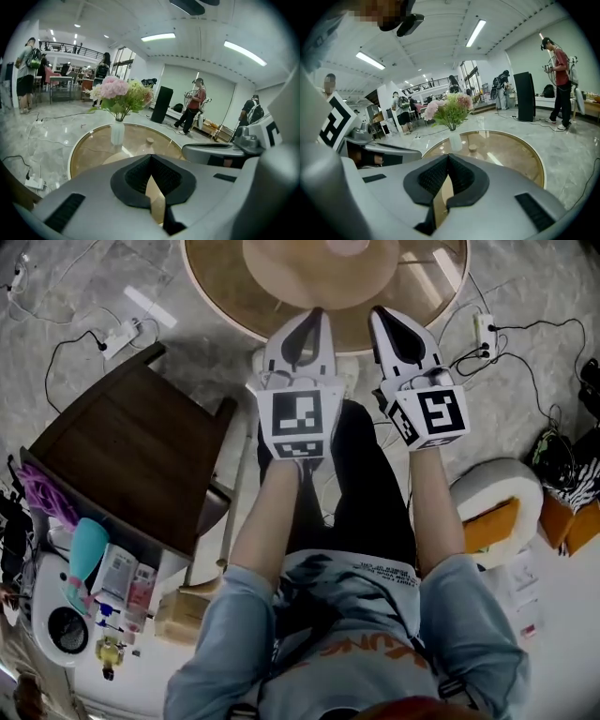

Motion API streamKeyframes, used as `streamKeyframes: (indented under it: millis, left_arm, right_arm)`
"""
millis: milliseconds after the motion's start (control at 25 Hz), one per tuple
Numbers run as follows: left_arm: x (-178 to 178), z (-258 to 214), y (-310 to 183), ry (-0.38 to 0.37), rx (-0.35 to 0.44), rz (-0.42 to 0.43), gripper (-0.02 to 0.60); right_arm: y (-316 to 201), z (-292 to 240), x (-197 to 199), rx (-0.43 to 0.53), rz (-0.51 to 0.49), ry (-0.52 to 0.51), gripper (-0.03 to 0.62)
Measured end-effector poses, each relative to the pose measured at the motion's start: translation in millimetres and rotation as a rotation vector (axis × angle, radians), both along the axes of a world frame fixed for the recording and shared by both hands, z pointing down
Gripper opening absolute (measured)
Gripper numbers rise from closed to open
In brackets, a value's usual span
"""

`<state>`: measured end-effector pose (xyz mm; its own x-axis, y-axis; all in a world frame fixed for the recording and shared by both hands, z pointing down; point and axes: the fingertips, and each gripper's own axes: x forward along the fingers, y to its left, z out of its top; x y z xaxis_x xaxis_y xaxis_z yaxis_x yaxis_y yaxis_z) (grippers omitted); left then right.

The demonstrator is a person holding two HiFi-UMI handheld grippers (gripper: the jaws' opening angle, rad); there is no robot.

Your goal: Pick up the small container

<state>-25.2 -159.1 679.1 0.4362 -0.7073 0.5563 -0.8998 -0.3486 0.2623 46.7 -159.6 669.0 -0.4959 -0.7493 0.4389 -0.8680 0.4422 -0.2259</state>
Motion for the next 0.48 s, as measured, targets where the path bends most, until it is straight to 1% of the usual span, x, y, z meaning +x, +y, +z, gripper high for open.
streamKeyframes:
  millis: [80,160,240,320,400,480]
  left_arm:
    - [-1,11,-3,0.002,-0.009,-0.013,0.023]
    - [-2,17,-8,-0.008,-0.001,-0.022,0.023]
    - [-6,21,-11,-0.036,0.017,-0.026,0.023]
    - [-9,28,-13,-0.06,0.014,-0.019,0.023]
    - [-11,35,-13,-0.067,0.0,-0.016,0.023]
    - [-13,40,-15,-0.068,-0.009,-0.022,0.023]
  right_arm:
    - [-6,9,-1,0.003,-0.011,-0.002,0.012]
    - [-11,19,1,0.007,-0.013,-0.002,0.014]
    - [-17,29,3,0.01,0.0,-0.003,0.014]
    - [-22,39,6,0.016,0.022,0.012,0.014]
    - [-27,48,7,0.024,0.024,0.031,0.04]
    - [-34,57,6,0.028,0.005,0.049,0.063]
